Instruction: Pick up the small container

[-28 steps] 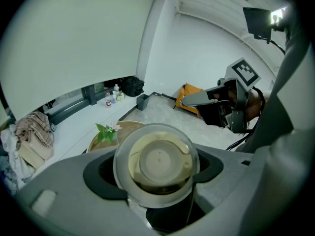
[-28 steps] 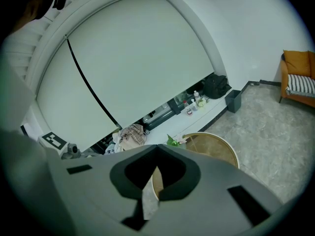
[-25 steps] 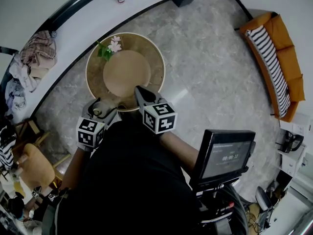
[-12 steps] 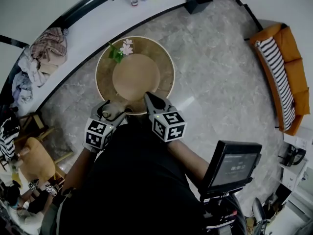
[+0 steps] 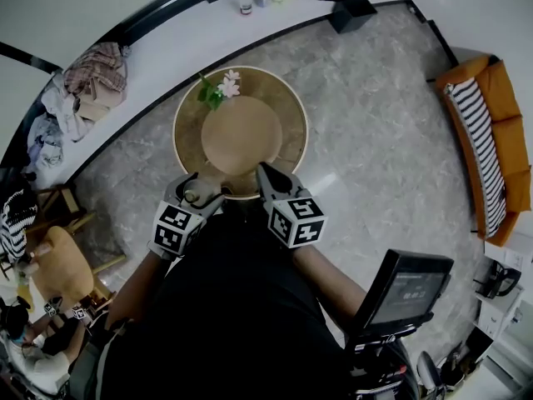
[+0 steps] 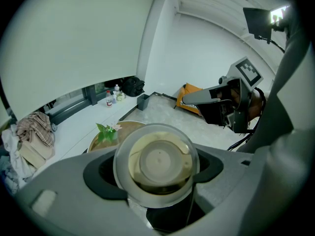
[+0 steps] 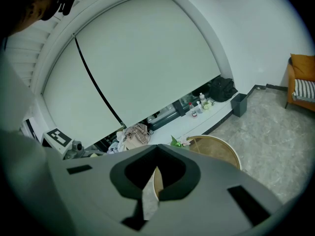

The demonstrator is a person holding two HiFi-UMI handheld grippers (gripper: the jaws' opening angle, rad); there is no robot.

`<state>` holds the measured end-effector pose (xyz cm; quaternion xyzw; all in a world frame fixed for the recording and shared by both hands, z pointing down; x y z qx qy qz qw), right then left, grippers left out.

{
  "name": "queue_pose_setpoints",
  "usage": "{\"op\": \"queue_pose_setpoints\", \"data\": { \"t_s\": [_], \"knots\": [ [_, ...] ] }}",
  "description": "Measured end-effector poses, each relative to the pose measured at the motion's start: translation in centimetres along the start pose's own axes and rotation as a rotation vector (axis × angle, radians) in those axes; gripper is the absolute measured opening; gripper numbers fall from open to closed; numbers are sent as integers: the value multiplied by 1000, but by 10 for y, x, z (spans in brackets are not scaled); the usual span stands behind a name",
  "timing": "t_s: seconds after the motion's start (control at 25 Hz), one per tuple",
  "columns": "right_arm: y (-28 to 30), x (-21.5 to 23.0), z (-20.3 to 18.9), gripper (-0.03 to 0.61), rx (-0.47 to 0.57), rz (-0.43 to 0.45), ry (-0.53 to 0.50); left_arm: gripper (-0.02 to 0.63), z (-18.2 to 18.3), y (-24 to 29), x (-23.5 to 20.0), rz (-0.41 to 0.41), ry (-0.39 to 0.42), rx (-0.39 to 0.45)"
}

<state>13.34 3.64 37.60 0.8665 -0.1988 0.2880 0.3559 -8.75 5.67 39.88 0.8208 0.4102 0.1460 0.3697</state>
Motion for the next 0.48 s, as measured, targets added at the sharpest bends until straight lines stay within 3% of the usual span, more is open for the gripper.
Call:
{"op": "queue_pose_setpoints", "data": {
  "t_s": [0.48],
  "knots": [
    [0,-2,-2,-5,3,-6,-1,341,-2,1,-2,-4,1,-5]
  ]
}}
Point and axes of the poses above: the fingertips, and each gripper's own axes: y forward along the fingers, x to its right, z out of its top, the point moved 9 cm from there along -y, backward along the fingers, and after that the axes turned 14 degrees about y, right-handed, at the moved point
